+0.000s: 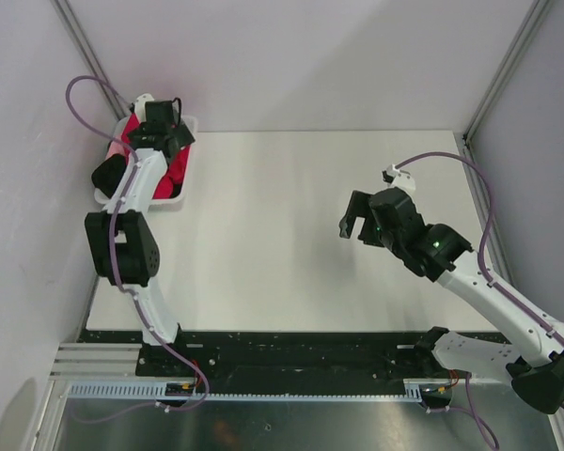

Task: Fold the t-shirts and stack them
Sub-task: Grab crumpled tshirt from bin with the left arm

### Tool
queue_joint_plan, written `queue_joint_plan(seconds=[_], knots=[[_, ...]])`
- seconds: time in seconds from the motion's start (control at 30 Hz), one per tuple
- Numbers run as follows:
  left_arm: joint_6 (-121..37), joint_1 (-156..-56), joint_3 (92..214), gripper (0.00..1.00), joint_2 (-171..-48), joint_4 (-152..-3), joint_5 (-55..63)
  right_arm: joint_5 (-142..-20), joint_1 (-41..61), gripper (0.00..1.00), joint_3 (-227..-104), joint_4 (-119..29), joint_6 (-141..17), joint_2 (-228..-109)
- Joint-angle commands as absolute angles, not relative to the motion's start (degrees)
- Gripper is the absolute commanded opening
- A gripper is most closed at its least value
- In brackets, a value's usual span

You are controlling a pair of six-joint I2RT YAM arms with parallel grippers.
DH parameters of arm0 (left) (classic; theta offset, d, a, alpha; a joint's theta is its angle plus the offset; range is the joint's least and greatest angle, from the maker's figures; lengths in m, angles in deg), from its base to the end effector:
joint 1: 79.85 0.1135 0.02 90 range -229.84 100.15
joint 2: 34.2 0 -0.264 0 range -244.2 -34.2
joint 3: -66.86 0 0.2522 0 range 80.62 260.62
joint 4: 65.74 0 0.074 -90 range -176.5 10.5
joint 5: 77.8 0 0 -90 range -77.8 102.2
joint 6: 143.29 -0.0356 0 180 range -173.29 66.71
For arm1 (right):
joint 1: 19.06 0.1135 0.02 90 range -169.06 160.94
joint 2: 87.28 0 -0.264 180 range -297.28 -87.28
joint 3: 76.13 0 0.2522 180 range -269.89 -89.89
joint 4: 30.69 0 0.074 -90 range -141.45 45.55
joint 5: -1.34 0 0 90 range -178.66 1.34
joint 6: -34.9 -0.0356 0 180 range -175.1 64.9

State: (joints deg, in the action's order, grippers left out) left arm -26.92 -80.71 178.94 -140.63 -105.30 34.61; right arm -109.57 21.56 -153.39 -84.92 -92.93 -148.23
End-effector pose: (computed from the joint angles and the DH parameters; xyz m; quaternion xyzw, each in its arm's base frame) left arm 0.4345 0.0071 0.3319 -0.2803 0.8242 0.0581 0.4886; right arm 0.1741 0.1326 0.3492 0.0581 0.8852 0.1467 0.4375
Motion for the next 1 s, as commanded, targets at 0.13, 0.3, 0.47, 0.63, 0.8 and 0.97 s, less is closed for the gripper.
queue_joint_plan(seconds=[0.13,0.3,0.47,0.63,0.8,0.97], knots=[[-26.78,-76.17,183.79,0.94,-147.59,-104.55,39.70,-108.76,22.33,0.99,-154.17,-84.67,-90.55,-148.77],[-27.41,-75.50,184.63,0.68,-149.11,-103.57,39.13,-108.30,22.62,0.99,-153.85,-84.23,-90.35,-150.21],[-27.69,-75.29,184.84,0.12,-148.50,-102.70,37.55,-107.49,23.10,0.98,-153.86,-83.34,-90.31,-151.34],[-27.73,-76.27,182.64,0.00,-143.36,-101.16,34.84,-106.74,23.30,0.97,-153.85,-82.00,-90.26,-151.44],[-29.56,-79.91,180.88,0.00,-134.69,-99.11,32.02,-106.63,23.27,0.97,-153.89,-80.89,-90.03,-150.65],[-31.59,-85.20,181.32,0.00,-125.48,-98.01,29.41,-107.33,22.48,0.97,-154.61,-80.46,-89.53,-149.48]])
